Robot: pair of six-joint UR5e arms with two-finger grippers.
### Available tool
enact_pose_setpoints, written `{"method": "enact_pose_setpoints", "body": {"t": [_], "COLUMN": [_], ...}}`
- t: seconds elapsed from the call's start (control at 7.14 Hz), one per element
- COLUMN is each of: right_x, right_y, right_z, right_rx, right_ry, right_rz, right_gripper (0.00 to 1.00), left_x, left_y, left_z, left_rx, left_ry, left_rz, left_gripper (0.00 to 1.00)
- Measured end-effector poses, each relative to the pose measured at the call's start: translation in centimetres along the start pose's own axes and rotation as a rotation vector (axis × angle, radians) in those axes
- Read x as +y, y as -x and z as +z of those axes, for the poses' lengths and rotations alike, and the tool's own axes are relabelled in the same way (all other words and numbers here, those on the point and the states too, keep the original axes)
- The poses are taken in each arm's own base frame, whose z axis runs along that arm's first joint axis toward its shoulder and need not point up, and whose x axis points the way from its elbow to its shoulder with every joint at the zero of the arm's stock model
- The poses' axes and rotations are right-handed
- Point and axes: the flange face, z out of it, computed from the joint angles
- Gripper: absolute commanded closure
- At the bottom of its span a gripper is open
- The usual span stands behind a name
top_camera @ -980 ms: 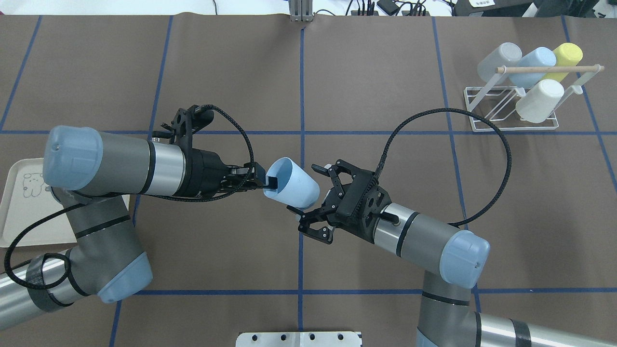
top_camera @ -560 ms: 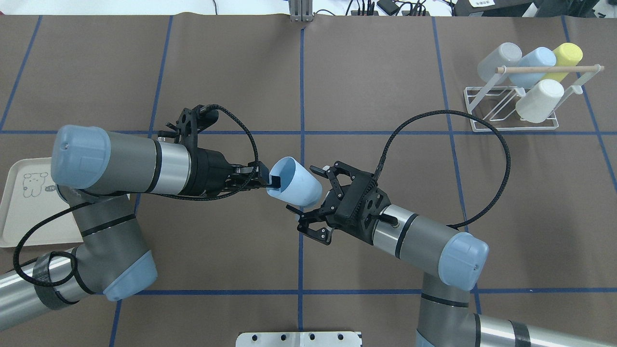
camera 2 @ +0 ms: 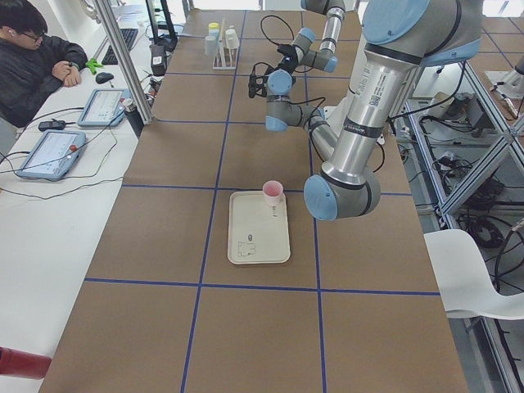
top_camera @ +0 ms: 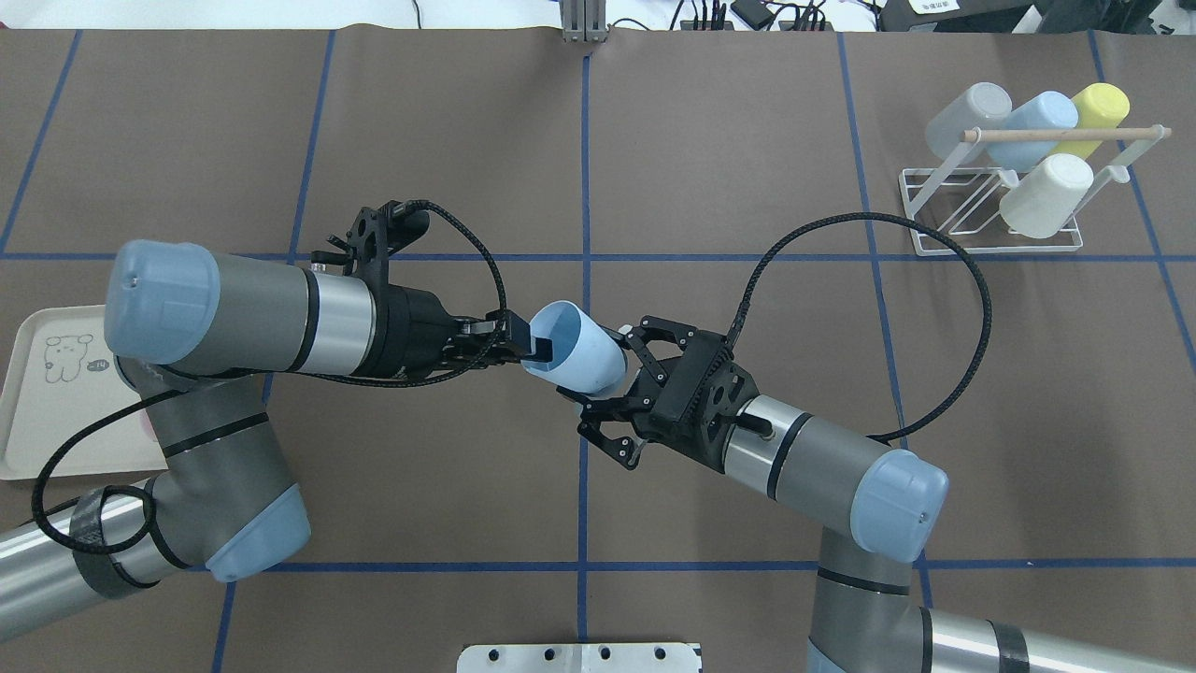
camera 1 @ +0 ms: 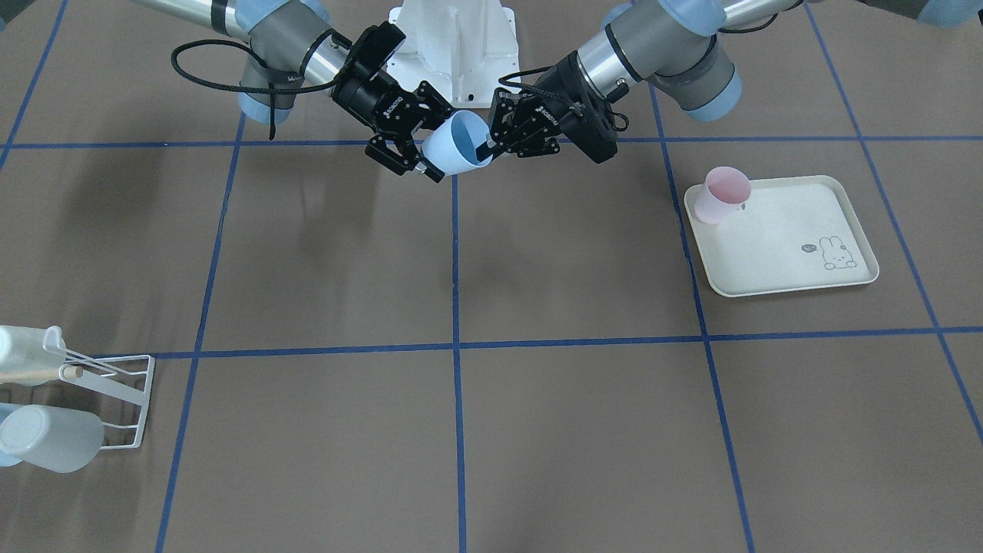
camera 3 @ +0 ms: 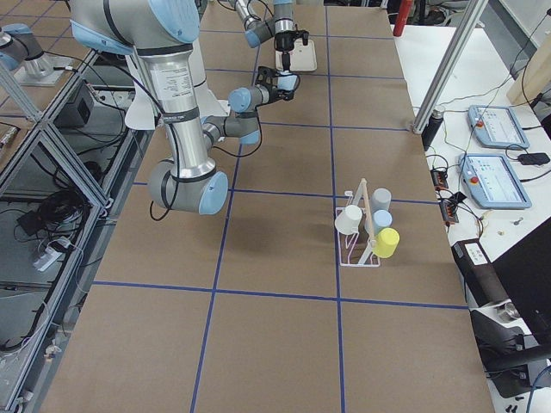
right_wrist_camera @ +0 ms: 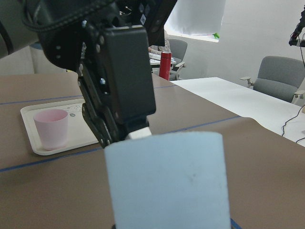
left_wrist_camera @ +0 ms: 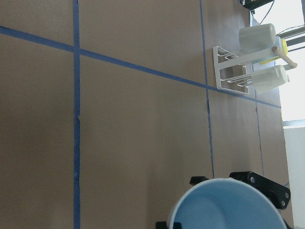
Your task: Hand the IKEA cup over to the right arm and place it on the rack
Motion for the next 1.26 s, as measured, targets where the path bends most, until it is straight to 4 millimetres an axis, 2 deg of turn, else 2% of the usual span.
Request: {"method": "enact_pose_setpoints", "body": {"t": [0.28,0.42,0.56,0.84,1.12,1.26], "right_x": [0.3,0.6,1.0,0.9,-1.9,-3.3], "right_y": [-0.3,-0.5,-1.0,-3.0,-4.5,-5.6], "right_z": [-0.1,0.0,0.4,1.2,0.0,-1.0], "right_rx": [0.002,0.006,0.024,0.089,0.173,0.222], "right_ry": [0.010,0.025,0.069,0.239,0.458,0.566], "right_rz": [-0.016,-0.026,-0.044,-0.099,-0.155,-0.180], "right_gripper": [1.00,1.00,1.00,1.00,1.00,1.00], "left_x": [-0.5,-1.4,-2.5,-4.7,-7.3,-8.5], "left_y": [-0.6,-0.4,0.9,6.9,14.0,16.7], "left_z": [-0.4,-1.1,-2.4,-7.6,-14.6,-17.8], "left_rx": [0.008,0.002,-0.026,-0.137,-0.304,-0.389], "left_ry": [-0.020,-0.042,-0.068,-0.130,-0.188,-0.204], "left_rz": [0.006,0.020,0.059,0.188,0.363,0.442], "left_gripper": [0.00,0.00,0.00,0.00,0.00,0.00]}}
